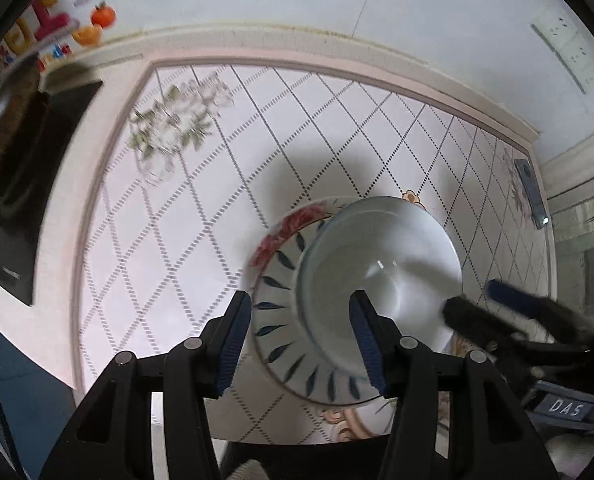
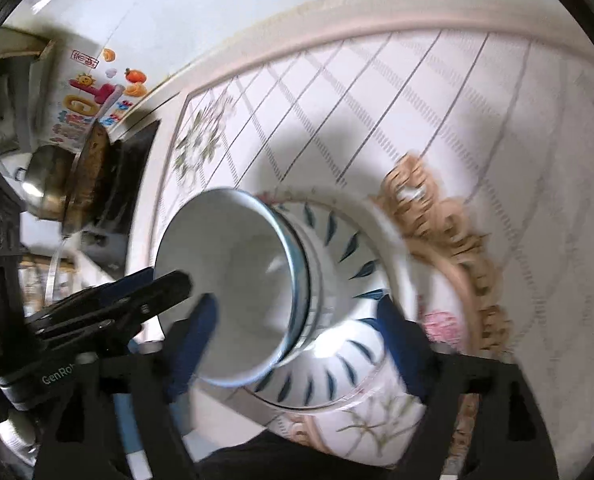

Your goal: Organize plates and bowls

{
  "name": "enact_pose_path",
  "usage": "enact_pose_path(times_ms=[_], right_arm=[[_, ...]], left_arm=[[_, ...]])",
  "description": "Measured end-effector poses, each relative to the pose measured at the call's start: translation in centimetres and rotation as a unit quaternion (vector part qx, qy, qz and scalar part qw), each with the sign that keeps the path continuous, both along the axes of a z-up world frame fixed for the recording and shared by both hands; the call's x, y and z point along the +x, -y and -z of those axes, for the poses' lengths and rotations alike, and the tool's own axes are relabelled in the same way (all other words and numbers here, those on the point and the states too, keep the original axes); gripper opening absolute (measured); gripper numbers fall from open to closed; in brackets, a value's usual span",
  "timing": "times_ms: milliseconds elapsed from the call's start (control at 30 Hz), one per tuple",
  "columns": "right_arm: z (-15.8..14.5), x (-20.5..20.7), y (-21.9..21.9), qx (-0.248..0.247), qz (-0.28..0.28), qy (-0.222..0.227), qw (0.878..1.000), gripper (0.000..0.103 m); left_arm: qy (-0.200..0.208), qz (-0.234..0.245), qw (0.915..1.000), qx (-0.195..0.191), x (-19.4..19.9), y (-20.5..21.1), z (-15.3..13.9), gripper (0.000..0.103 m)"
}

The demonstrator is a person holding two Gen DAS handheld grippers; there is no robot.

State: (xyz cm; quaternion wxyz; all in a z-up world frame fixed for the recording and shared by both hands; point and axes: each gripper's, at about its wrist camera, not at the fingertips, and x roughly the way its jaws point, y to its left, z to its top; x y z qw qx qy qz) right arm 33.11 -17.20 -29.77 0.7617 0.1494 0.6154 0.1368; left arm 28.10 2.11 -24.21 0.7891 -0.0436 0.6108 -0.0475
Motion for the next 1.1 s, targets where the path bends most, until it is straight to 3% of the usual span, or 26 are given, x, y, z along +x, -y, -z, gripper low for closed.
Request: enact_pose_path(times_ms=[133,200,233,400,667,800,1100], right_arm=[[-3.1,-2.4,-0.4,-0.07,0.018,0.037,0.997,0.094],[-4.6,-3.8,-0.7,-0.089,0.029,0.056,0.994,0.095],[-5.3,-4.6,-1.0,-0.096,0.033,0.065,0.993,0.096],[-9.3,-8.6,-2.4,-0.116,0.057,0.108,0.986,0.097],[-16.1,-16.4,-4.0,-0.122,0.079,0.178,0.973,0.099],[-18.8,-19.9,-3.9,-0.123,0.087,0.207,0.967,0.1],[-23.6,-27.7,-3.6,-0.134,0.081,0.264,0.952,0.101]], left_arm=[[0.028,0.005,0.9996,0.007,-1.8,-1.1,-1.7,0.061],[0.051,0.011,0.9984,0.019,-3.1,-1.6,-3.0,0.088],[0.06,0.012,0.9979,0.021,-3.6,-1.8,-3.5,0.09],[0.119,0.018,0.9922,0.031,-7.0,-2.7,-7.2,0.095],[0.181,0.012,0.983,0.031,-13.3,-3.7,-12.2,0.095],[0.216,-0.002,0.9756,0.038,-16.8,-3.8,-14.4,0.103],[0.257,-0.033,0.9646,0.049,-24.4,-3.4,-17.0,0.103]])
